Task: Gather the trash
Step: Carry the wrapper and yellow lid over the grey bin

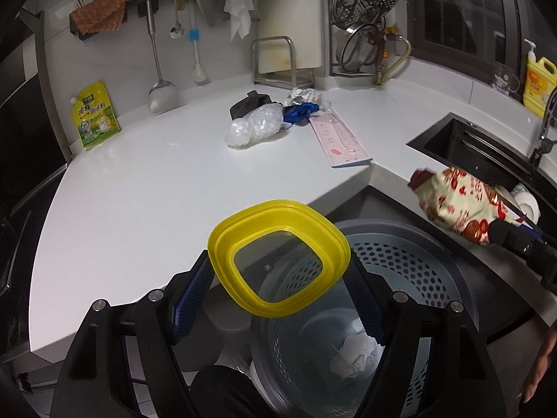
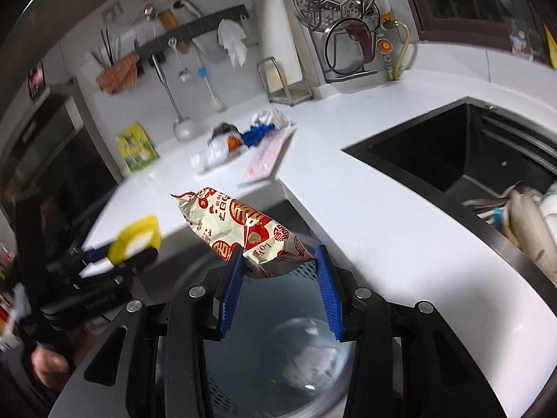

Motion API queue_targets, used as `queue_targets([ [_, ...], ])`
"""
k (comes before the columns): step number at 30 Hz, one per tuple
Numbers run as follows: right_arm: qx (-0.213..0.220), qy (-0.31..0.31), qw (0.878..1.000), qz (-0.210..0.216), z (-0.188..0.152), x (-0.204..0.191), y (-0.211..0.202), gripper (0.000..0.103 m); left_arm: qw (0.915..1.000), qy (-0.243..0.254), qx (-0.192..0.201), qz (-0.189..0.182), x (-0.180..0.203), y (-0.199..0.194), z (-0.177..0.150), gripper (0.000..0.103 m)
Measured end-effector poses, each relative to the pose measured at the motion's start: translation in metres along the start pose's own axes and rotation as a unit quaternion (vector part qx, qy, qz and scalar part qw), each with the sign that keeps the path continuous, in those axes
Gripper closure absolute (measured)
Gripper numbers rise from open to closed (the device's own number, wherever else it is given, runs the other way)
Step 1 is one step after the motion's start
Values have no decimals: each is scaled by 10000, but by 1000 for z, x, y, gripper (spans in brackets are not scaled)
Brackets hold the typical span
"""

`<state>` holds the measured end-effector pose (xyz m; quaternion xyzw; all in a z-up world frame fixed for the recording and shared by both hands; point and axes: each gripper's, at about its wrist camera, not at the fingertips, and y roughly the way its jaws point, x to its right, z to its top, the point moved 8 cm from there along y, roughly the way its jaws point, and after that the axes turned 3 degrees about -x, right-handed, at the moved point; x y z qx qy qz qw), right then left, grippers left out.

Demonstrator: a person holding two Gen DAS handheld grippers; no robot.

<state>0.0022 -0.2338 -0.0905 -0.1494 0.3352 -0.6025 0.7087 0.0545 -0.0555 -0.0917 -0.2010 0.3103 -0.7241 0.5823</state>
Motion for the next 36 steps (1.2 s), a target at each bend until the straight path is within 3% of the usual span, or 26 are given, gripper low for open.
queue_targets([
  [13, -380, 36, 9991, -193, -52, -4, -3, 63, 9996, 77, -208, -157, 3, 1, -36, 30],
  [36, -715, 36, 9969, -318, -72, -16, 17, 62, 9986, -17, -484, -218, -9, 13, -57, 30],
])
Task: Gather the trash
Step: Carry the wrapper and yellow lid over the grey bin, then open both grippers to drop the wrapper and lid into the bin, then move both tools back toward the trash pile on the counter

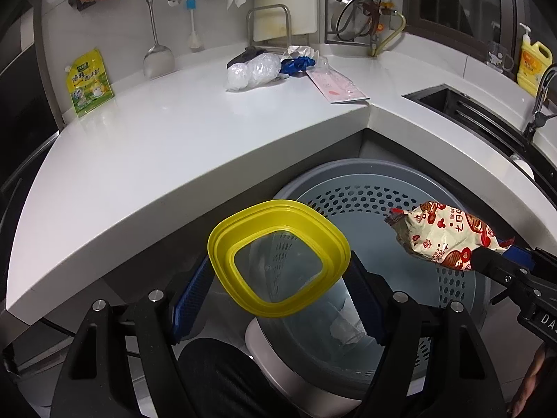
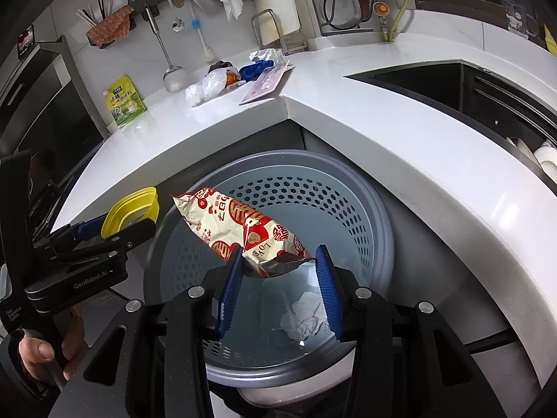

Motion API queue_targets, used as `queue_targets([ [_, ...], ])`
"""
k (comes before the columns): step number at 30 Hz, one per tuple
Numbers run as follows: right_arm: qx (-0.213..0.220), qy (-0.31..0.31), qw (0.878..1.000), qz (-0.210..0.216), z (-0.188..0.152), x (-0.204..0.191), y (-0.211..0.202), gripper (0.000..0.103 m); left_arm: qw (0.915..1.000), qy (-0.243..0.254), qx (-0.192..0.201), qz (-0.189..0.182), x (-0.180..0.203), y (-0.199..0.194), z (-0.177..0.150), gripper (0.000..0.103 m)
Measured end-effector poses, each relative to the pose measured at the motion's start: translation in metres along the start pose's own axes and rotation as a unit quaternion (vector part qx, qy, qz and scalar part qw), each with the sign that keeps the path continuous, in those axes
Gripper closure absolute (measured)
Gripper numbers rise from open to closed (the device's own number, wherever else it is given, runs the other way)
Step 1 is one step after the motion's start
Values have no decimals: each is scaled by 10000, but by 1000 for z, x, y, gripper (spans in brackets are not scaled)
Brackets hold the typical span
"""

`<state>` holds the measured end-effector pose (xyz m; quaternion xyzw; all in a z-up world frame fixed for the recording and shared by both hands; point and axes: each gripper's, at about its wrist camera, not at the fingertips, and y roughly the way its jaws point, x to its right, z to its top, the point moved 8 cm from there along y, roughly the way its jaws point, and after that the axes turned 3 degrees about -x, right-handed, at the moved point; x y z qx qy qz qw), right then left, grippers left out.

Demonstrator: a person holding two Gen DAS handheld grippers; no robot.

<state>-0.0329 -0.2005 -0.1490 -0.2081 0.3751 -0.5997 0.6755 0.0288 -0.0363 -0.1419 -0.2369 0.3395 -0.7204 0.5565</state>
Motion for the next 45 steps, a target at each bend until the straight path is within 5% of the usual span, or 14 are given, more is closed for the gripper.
queue_targets([
  [14, -53, 90, 9999, -1, -5, 6, 5, 61, 9999, -42, -94, -2, 0, 4, -4, 28],
  [21, 31, 116, 9999, -5, -4, 6, 2, 44, 9999, -85, -124, -20, -1, 4, -5, 22],
  [30, 118, 149, 9998, 42, -3, 6, -3, 38, 9998, -158, -132, -15, -3, 4, -6, 15],
  [45, 209, 84, 9997, 68, 1, 2, -8, 36, 9993, -359, -56, -17, -15, -3, -2, 13],
])
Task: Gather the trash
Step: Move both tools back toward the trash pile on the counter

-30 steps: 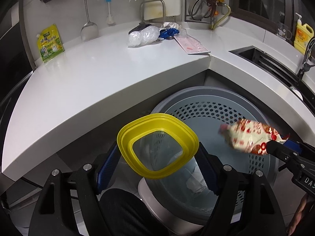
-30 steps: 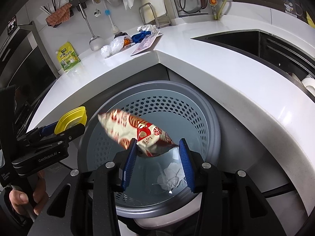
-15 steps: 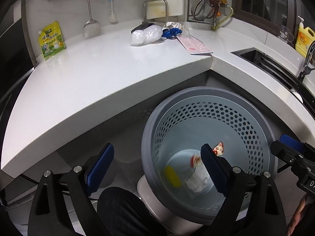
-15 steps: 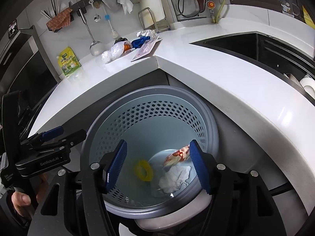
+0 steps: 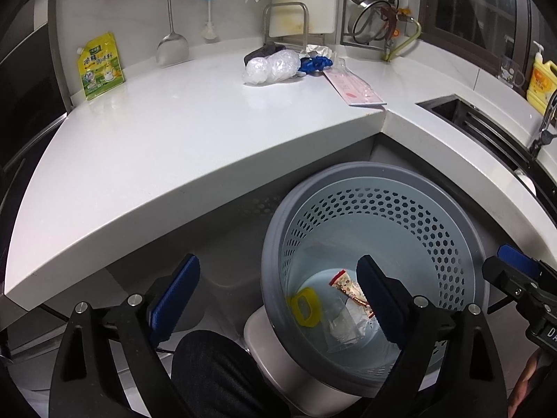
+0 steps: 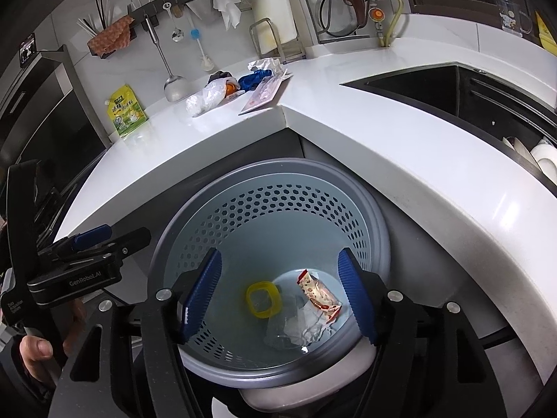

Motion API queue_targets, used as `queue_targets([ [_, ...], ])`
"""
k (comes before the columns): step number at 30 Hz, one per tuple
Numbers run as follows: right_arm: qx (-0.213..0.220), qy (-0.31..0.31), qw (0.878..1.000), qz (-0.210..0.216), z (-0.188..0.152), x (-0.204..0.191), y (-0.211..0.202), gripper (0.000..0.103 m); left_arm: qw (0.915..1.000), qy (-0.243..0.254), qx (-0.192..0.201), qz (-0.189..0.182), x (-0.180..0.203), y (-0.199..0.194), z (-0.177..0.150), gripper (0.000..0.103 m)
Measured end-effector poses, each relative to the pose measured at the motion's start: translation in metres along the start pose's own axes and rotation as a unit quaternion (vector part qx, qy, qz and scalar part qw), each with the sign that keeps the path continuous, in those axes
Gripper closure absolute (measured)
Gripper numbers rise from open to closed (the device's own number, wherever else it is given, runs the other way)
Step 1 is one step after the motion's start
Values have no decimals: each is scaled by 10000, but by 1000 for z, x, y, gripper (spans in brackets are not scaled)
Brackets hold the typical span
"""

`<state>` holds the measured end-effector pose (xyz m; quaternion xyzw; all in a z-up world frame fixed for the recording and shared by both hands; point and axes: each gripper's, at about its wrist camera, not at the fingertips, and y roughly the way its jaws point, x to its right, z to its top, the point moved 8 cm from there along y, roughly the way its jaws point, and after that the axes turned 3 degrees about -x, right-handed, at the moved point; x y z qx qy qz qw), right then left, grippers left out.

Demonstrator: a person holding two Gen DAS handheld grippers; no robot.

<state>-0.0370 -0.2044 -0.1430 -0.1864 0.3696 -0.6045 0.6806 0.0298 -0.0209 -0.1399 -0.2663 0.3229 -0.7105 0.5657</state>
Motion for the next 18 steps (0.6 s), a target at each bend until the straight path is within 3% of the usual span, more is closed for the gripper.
queue_targets([
  [9, 63, -15, 10000, -17, 11, -4, 2, 34, 9997, -138, 209, -50, -8, -6, 24, 12],
  [18, 385, -130, 9988, -257, 64, -6, 4, 32, 9978, -178, 634, 39, -20, -2, 85, 9],
])
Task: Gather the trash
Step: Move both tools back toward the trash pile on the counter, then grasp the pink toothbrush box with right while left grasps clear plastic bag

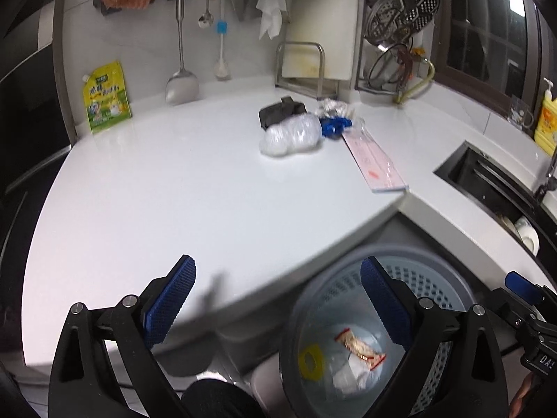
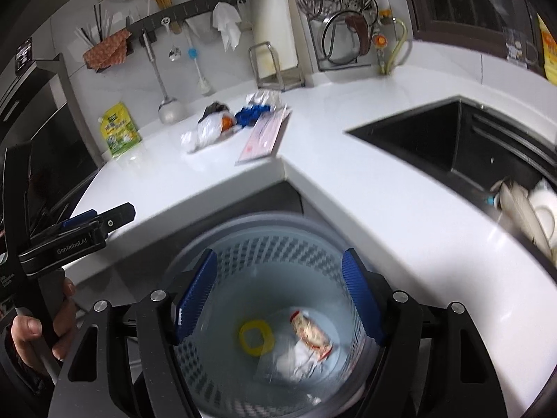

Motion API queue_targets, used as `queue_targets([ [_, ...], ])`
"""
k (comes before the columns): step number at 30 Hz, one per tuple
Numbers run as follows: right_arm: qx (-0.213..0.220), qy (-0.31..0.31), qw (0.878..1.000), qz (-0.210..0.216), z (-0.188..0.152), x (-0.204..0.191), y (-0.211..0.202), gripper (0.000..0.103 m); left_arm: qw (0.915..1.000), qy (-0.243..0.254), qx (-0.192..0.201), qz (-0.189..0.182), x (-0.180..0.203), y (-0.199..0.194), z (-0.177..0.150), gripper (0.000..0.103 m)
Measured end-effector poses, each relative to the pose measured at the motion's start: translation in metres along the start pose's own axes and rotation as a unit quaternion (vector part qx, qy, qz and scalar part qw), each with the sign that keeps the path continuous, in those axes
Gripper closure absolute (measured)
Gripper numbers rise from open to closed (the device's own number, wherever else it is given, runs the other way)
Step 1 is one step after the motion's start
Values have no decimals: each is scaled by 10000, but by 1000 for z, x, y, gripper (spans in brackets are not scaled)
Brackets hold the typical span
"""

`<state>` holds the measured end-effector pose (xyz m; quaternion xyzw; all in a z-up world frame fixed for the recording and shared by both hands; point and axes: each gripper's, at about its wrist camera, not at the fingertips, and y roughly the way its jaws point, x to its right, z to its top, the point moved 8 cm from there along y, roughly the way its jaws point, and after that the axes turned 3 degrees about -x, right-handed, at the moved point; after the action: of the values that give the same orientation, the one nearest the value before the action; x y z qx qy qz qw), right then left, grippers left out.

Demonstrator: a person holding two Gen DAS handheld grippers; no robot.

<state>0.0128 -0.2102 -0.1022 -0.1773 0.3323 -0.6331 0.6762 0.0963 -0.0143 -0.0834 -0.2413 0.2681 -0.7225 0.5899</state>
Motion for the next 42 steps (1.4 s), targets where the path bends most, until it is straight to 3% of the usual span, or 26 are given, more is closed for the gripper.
queue_targets([
  [10, 88, -45, 9998, -165, 76, -3, 38, 29, 9999, 60, 150, -60, -3, 37, 75, 7],
  [18, -125, -68, 9998, -111, 120, -9, 88, 28, 9999, 113, 3, 84, -17, 78, 106, 7],
  [30, -537, -54, 9984, -159, 147, -17, 151, 28, 9997, -21, -210, 105, -34, 115, 120, 6],
  [42, -878, -124, 9951, -431, 154, -18, 193, 28, 9996, -55, -290, 18, -33, 123, 122, 7],
])
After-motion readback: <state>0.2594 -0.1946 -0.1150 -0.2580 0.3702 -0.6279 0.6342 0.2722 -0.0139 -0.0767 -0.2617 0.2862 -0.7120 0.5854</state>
